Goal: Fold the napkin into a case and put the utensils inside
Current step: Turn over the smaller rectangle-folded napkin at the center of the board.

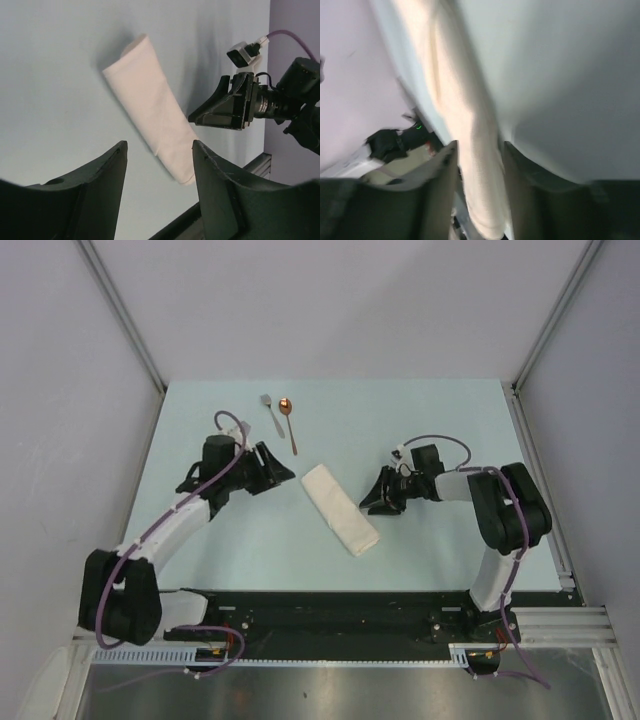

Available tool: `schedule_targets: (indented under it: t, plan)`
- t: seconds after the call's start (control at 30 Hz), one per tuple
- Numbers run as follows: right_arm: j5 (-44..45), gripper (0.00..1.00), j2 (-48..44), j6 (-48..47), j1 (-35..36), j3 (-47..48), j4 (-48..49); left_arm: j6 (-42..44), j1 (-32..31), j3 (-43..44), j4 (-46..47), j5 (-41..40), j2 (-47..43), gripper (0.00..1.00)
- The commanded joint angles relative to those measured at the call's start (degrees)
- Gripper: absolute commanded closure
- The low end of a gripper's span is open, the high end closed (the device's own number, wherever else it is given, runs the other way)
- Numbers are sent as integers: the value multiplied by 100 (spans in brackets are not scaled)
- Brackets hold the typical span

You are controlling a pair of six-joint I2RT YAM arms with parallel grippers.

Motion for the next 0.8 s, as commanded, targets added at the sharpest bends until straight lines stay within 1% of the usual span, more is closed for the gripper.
schedule_targets:
  t: [0.0,0.03,0.07,0.1,0.13,0.2,0.23,0.27,0.3,0.33,0.37,0.4,0.43,0.5,0.63,0.7,0.77]
  plan:
    - [2000,41,-956,-1817,276,707,-2564,-628,-523,147,1514,755,943,42]
    - [2311,40,-1088,-1907,365,795,-2846,-761,-672,226,1725,816,1165,43]
    - [2593,40,-1394,-1977,479,900,-3284,-936,-735,279,2110,895,1376,47]
    - [3135,39,-1536,-2056,637,901,-3436,-999,-779,358,2201,931,1569,51]
    - [3314,39,-1668,-2066,743,901,-3664,-1052,-849,550,2332,931,1972,53]
    - [3378,40,-2045,-1839,988,761,-3666,-1096,-919,744,2456,905,2343,58]
    - [3256,41,-2160,-1716,1086,665,-3379,-1114,-928,937,2483,922,2675,61]
    - [2907,42,-2240,-1592,1174,446,-3193,-1114,-929,1017,2492,870,2844,63]
    - [2773,45,-2397,-1443,1288,305,-2974,-1114,-929,1088,2474,835,2994,63]
    - [2658,47,-2451,-1189,1376,173,-2511,-1105,-911,1236,2413,817,3274,64]
    - [2448,50,-2486,-1048,1403,-28,-2262,-1061,-911,1299,2360,782,3372,65]
    - [2289,60,-2469,-942,1412,-378,-2034,-1052,-911,1360,2290,643,3460,65]
    - [2201,65,-2443,-836,1412,-565,-1718,-1035,-902,1439,2246,589,3539,65]
    - [2182,74,-2408,-827,1412,-1003,-1531,-912,-911,1527,2124,379,3741,64]
    - [2059,78,-2110,-747,1228,-1558,-733,-526,-911,2009,1439,70,4207,64]
    - [2182,79,-2012,-852,1157,-1534,-809,-350,-911,2081,1332,-35,4392,64]
    - [2357,78,-2081,-932,1166,-1428,-1081,-210,-902,2125,1288,-88,4428,63]
